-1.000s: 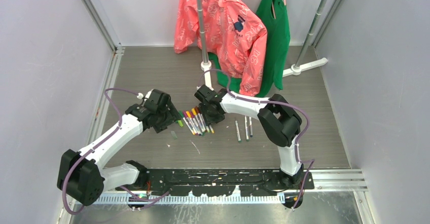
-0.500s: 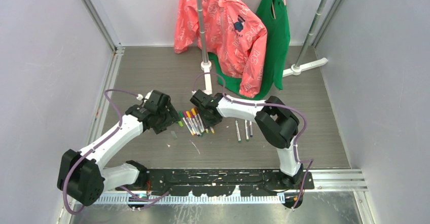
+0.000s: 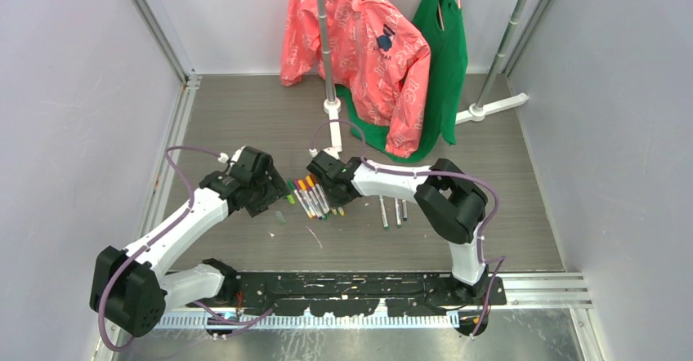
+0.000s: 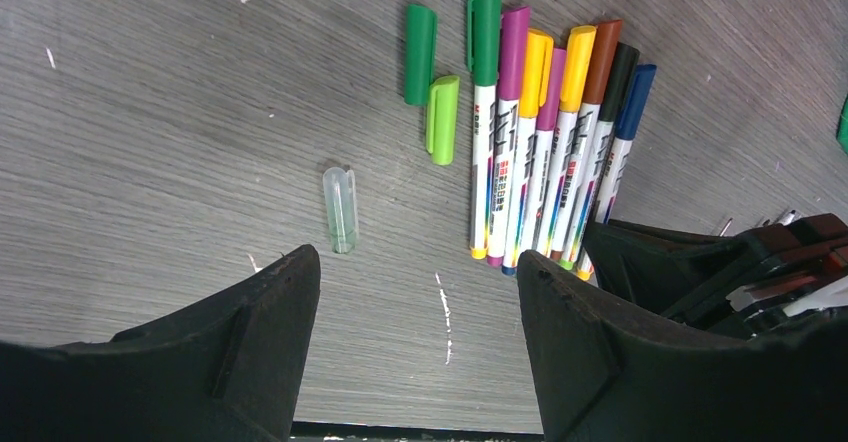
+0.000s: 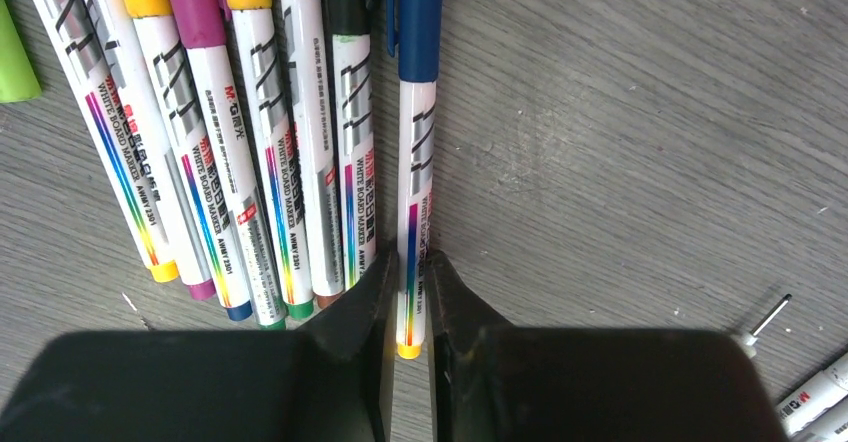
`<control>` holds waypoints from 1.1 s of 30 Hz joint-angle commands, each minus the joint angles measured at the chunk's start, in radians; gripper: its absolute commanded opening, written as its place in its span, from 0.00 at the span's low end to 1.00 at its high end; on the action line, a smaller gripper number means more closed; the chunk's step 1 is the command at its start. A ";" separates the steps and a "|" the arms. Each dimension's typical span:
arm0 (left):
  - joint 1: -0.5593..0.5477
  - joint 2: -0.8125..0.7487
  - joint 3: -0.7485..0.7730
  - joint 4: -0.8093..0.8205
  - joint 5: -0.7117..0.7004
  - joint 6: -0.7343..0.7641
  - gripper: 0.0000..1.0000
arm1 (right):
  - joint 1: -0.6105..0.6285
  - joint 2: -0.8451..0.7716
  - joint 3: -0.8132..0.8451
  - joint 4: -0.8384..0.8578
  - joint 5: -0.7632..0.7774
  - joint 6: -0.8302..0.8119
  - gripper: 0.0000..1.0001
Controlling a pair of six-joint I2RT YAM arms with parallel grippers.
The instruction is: Open the pen caps
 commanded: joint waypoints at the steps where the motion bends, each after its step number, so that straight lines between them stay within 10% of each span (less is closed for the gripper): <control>1: 0.006 -0.029 -0.020 0.044 0.009 -0.033 0.72 | -0.002 0.024 -0.065 -0.097 0.029 0.015 0.02; 33: 0.002 -0.049 -0.078 0.329 0.192 -0.064 0.70 | -0.017 -0.325 -0.065 -0.182 0.010 0.161 0.01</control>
